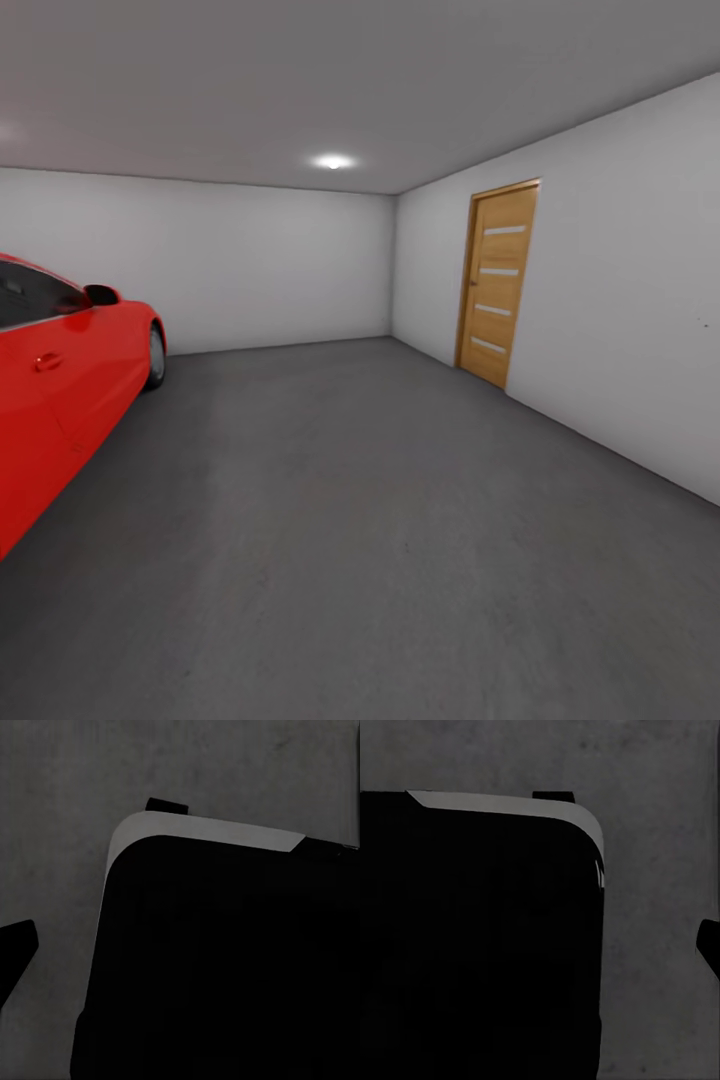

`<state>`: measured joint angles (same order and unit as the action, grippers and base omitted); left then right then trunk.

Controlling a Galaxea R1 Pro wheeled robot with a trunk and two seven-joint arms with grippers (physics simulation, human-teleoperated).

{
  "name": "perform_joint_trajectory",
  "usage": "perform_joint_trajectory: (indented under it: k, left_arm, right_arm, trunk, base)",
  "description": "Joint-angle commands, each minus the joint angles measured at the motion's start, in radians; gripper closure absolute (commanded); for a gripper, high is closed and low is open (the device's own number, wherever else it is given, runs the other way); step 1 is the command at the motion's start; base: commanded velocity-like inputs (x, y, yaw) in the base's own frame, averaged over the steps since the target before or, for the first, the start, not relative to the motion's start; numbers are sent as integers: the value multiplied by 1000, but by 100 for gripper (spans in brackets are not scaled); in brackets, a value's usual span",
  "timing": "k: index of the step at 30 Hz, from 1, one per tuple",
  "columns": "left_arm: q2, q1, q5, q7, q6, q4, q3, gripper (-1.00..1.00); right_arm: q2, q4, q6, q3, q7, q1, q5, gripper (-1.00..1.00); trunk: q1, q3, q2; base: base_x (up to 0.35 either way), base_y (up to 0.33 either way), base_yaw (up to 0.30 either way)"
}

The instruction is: Move the two storage containers from the living room to the garage. In the garage, place one container on the floor and stack the other container on top of it (either order is fine).

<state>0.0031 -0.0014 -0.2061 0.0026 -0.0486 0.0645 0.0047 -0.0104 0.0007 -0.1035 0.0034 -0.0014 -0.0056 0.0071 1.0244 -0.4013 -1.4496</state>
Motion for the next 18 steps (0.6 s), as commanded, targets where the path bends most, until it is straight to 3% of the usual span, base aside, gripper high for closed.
perform_joint_trajectory:
  k: [1, 7, 18]
  left_arm:
    - [0, 0, -6, 0, -2, 0, 0, -100]
    - [0, 0, -6, 0, -2, 0, 0, -100]
    - [0, 0, -6, 0, -2, -2, 0, -100]
  right_arm:
    - [0, 1, -3, 0, 0, -1, 1, -100]
    - [2, 1, 1, 3, 0, -1, 1, -100]
    - [5, 1, 2, 6, 0, -1, 5, -100]
  trunk:
    - [1, -1, 0]
    - [1, -1, 0]
    - [1, -1, 0]
  base:
    - [317, 0, 0]
    - [317, 0, -37]
    - [317, 0, -233]
